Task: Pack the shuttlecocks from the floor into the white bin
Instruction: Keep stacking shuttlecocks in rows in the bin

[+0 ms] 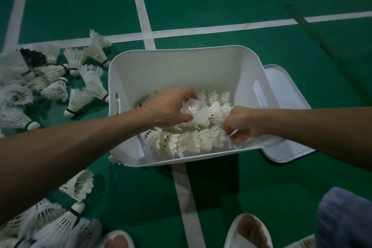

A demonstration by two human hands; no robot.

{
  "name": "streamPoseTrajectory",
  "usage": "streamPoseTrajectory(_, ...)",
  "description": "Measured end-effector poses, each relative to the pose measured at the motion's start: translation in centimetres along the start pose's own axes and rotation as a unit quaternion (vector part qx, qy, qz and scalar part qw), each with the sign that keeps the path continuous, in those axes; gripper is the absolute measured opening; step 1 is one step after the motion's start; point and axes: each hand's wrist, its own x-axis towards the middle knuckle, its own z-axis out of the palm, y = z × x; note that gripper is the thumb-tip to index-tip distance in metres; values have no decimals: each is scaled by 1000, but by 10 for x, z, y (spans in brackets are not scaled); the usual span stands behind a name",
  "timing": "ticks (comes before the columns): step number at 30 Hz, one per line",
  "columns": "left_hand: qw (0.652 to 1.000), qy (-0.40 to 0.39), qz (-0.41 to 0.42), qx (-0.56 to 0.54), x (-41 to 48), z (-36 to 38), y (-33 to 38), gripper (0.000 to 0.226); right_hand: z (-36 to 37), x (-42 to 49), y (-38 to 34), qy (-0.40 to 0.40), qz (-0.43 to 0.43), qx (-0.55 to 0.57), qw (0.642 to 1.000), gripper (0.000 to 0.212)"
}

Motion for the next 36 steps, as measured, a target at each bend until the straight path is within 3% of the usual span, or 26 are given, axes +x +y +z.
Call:
streamPoseTrajectory(2,1000,5,1,-1,2,0,4,47,-11,-6,-3,43,-51,-52,996,10)
streamPoseTrajectory(5,1000,7,-6,-14,9,2,12,48,-26,-24,-10,113,-217,-30,969,15)
streamPoseTrajectory(7,999,4,-13,-33,13,3,17,45,-31,-42,-15,107,-323,-54,939,25)
streamPoseTrajectory(9,998,5,-16,-52,17,5,23,44,-29,-52,-17,95,-362,-97,922,35)
streamPoseTrajectory(13,995,14,-9,-94,21,14,33,49,-26,-43,-12,129,-365,-128,913,33)
streamPoseTrajectory(17,990,35,-7,-135,25,22,36,49,-32,-38,-9,128,-342,-80,927,36)
streamPoseTrajectory(20,985,32,-22,-166,30,26,33,52,-34,-37,-8,135,-330,-107,928,41)
streamPoseTrajectory(23,999,-12,27,-36,31,29,23,38,-40,-35,-3,189,-319,-181,911,37)
streamPoseTrajectory(25,991,-89,87,45,28,35,20,33,-43,-34,0,199,-299,-220,907,38)
streamPoseTrajectory(27,976,-163,121,72,25,43,22,52,-43,-33,1,197,-281,-250,905,40)
streamPoseTrajectory(30,951,-191,182,164,26,52,25,81,-40,-32,0,197,-256,-271,907,41)
streamPoseTrajectory(36,919,-198,218,261,29,62,18,88,-33,-29,2,169,-216,-253,928,41)
